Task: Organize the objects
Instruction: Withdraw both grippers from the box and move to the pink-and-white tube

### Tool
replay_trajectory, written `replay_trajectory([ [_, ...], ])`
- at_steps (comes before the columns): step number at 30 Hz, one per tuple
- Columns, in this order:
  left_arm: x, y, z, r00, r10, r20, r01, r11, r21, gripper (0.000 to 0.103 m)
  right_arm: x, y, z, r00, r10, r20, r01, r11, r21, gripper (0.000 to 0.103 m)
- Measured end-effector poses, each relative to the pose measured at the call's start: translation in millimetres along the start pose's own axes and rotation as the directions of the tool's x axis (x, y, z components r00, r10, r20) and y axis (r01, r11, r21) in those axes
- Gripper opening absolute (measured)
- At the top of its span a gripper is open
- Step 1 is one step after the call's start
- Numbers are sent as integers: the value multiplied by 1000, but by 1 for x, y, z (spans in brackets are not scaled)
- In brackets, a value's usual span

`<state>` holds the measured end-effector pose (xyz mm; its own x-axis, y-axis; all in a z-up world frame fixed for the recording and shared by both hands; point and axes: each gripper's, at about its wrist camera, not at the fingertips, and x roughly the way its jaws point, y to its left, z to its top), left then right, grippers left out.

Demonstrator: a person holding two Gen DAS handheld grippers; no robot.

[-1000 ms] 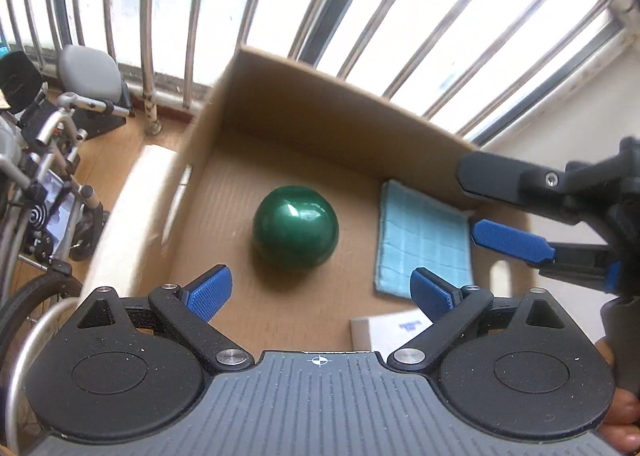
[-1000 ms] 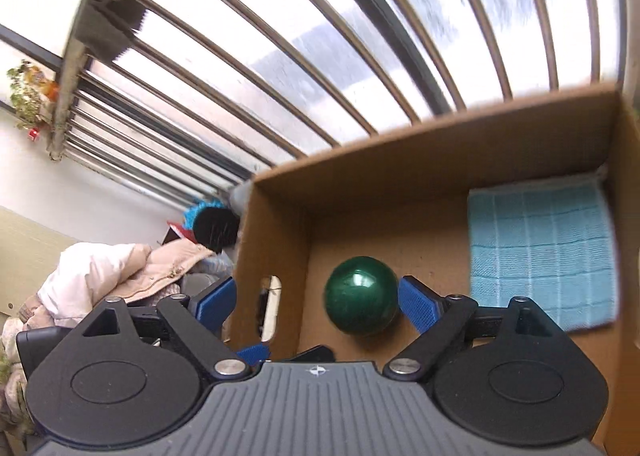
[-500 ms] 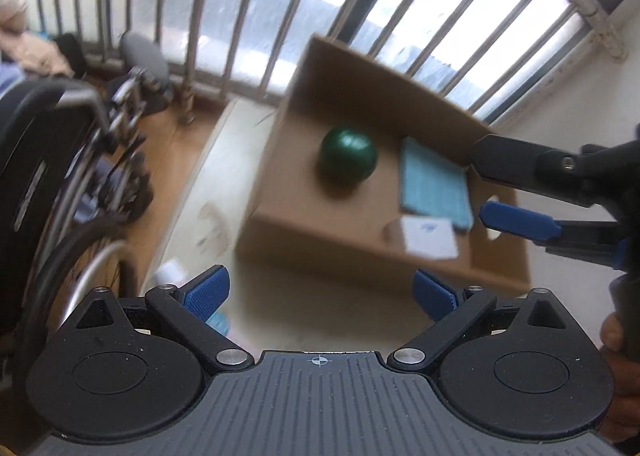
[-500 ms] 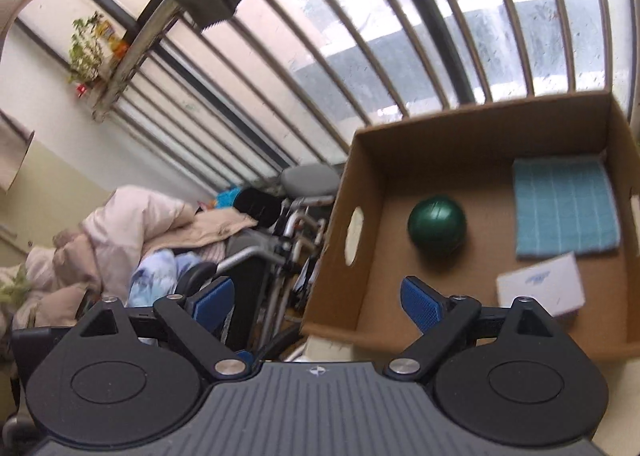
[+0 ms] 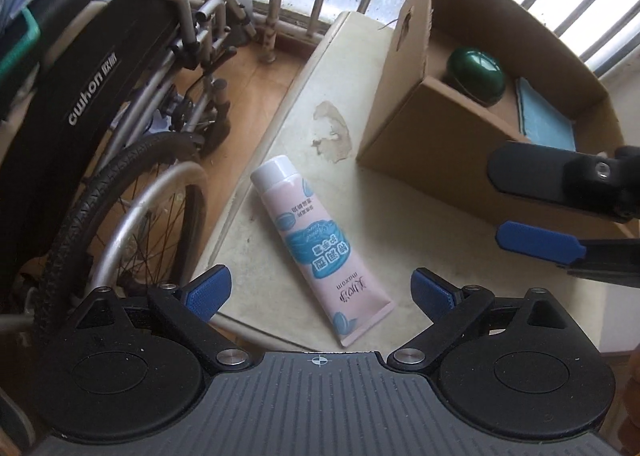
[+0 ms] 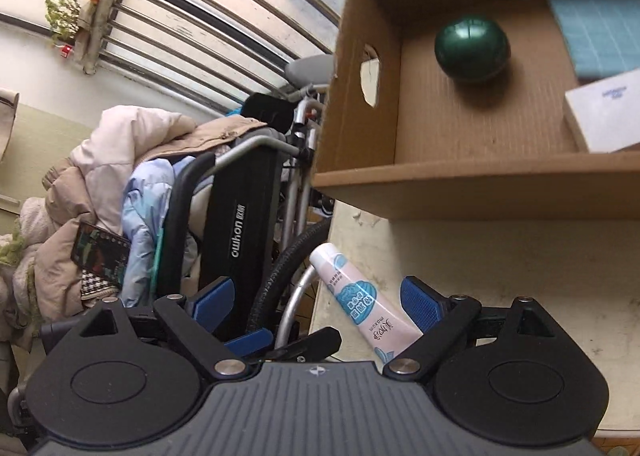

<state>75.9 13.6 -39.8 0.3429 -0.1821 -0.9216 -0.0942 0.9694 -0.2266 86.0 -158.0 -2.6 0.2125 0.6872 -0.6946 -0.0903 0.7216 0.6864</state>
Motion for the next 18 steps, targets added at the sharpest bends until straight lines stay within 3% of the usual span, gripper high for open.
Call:
replay_trajectory([
  [8, 22, 3, -5, 1000, 17, 9, -17, 999, 32, 90, 49, -21, -5, 998, -8, -61, 10, 1000, 26, 89],
  [18, 29, 11, -8, 999, -34, 10, 34, 999, 37, 84, 80, -31, -8, 996, -22, -90, 26, 998, 50, 85],
])
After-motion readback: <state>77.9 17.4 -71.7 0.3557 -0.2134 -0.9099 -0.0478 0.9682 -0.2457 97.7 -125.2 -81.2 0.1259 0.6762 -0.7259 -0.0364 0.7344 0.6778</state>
